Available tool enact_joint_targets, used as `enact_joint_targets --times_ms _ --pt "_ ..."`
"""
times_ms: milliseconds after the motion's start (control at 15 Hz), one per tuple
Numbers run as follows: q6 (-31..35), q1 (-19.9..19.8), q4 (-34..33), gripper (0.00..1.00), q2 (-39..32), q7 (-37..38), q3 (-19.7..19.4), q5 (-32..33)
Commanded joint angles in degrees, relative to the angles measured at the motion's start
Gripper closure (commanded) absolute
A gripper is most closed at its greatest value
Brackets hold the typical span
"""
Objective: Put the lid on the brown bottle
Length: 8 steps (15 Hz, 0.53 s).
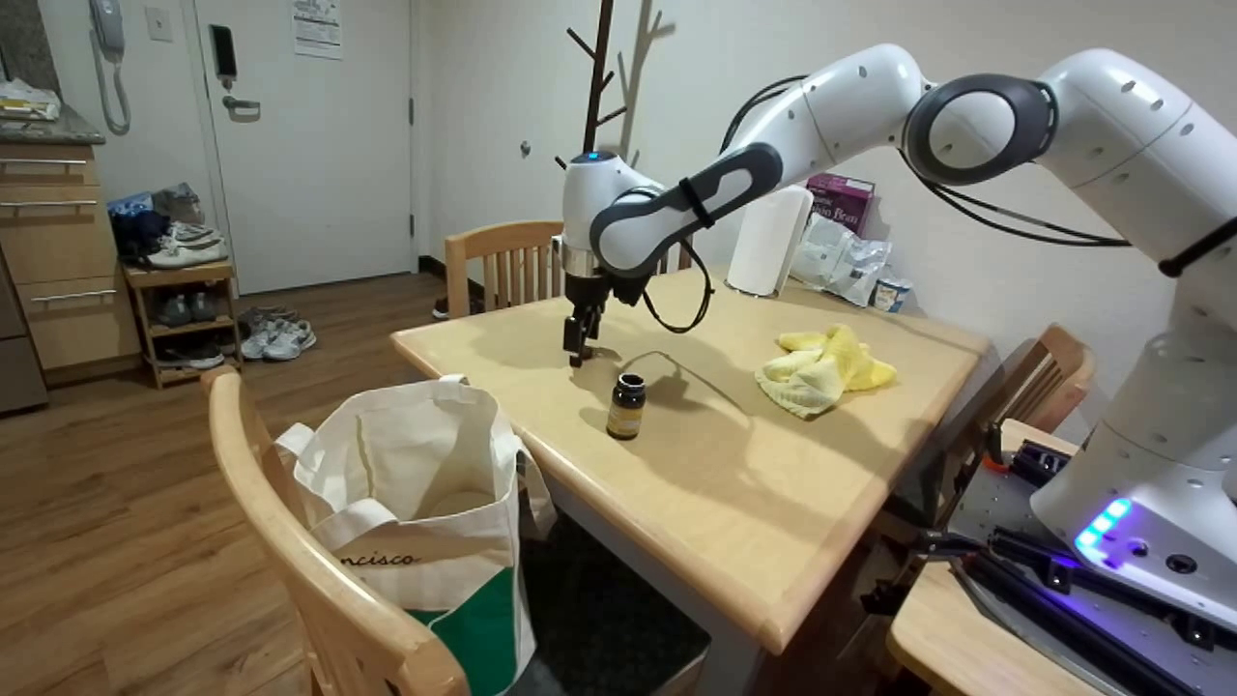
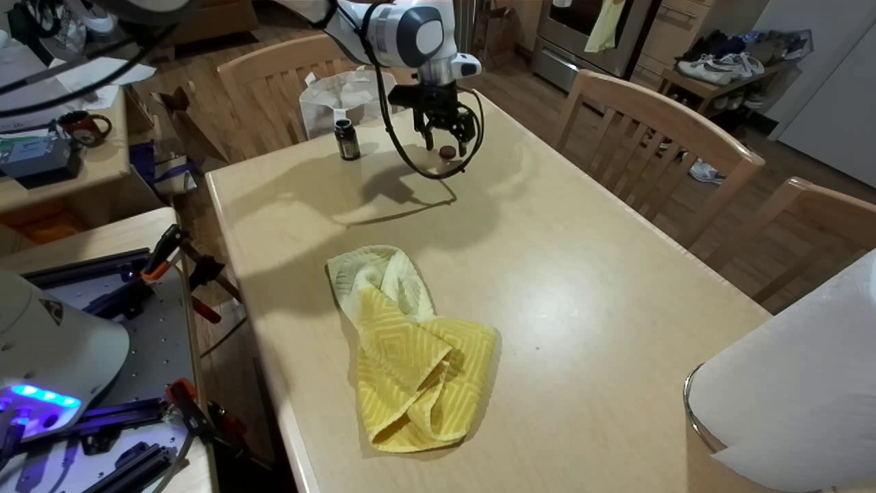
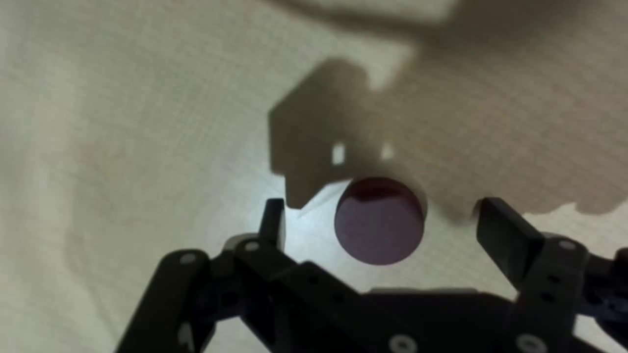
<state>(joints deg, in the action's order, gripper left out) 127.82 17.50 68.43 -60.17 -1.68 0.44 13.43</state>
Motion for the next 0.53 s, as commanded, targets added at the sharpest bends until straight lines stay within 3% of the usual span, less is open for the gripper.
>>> enact_joint_targets --times_ms 0,200,467 --pt "-0.57 0.25 -4.99 0.00 -2.13 -5.94 0.46 2.94" --pt "-2.93 -1.81 -8.39 0.00 -3.53 -13.68 3.90 0.50" --pt "-7.93 -4.29 -11.24 0.00 -5.71 -15.14 6.12 -3.32"
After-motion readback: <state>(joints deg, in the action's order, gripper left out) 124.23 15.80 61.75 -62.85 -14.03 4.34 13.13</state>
